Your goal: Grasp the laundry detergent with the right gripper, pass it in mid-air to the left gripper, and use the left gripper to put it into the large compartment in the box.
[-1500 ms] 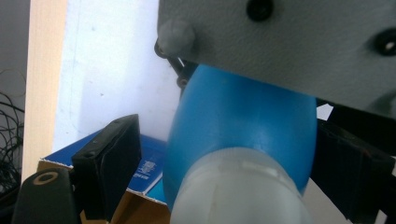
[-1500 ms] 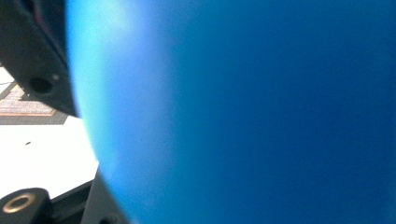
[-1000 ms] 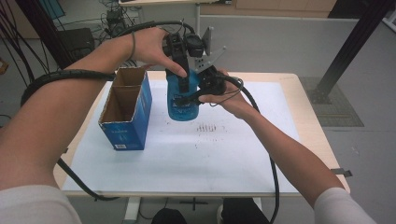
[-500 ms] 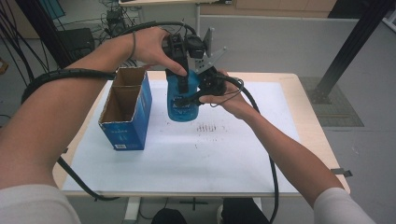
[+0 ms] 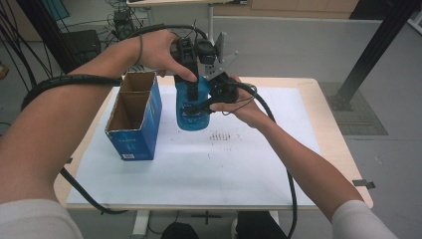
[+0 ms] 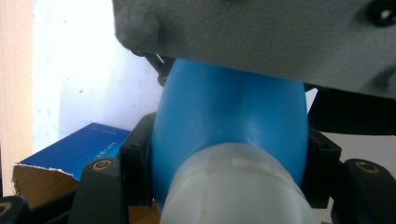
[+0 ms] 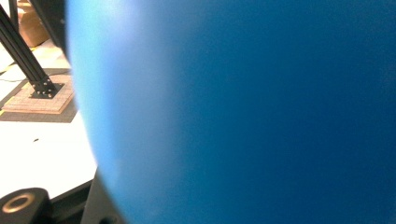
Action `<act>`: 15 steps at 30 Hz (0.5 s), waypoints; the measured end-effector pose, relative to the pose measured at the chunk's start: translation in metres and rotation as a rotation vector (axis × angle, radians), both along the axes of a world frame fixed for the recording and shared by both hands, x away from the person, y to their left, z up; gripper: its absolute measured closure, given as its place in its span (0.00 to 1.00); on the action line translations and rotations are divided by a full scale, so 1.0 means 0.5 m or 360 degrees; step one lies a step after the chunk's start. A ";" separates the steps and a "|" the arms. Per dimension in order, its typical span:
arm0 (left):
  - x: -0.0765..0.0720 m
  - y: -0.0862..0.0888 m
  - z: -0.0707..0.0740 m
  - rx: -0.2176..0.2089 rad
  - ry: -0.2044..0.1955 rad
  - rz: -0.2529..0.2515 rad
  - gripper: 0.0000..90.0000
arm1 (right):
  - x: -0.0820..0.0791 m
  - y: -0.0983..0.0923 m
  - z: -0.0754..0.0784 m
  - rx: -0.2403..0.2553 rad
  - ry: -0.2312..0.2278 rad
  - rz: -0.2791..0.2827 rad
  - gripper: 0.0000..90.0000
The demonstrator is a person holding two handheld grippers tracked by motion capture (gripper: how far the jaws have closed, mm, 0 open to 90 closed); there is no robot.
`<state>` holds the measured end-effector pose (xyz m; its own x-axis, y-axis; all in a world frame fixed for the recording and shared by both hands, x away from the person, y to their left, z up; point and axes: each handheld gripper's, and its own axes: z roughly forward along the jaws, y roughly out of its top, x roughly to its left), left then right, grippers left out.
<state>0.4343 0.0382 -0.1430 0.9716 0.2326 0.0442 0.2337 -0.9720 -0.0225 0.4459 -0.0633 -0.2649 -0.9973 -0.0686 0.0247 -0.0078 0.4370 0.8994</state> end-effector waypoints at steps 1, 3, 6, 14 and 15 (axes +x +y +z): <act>0.000 0.000 0.000 0.0002 -0.0001 -0.0001 0.41 | 0.000 0.000 0.000 0.0000 0.0000 0.0000 0.50; 0.000 -0.001 0.000 -0.0001 -0.0003 -0.0003 0.41 | 0.000 -0.001 0.000 -0.0001 -0.0002 -0.0004 0.50; 0.000 -0.002 0.001 -0.0001 -0.0011 -0.0008 0.41 | 0.000 -0.002 0.001 -0.0003 -0.0004 -0.0007 0.50; -0.001 -0.004 0.005 -0.0006 -0.0028 -0.0017 0.41 | 0.001 -0.004 0.004 0.0018 -0.0017 -0.0020 0.50; -0.001 -0.003 0.004 -0.0008 -0.0029 -0.0019 0.41 | 0.001 -0.004 0.003 0.0018 -0.0017 -0.0022 0.50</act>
<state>0.4336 0.0365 -0.1409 0.9733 0.2211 0.0612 0.2223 -0.9749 -0.0137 0.4464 -0.0655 -0.2632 -0.9984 -0.0552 0.0131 -0.0118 0.4268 0.9043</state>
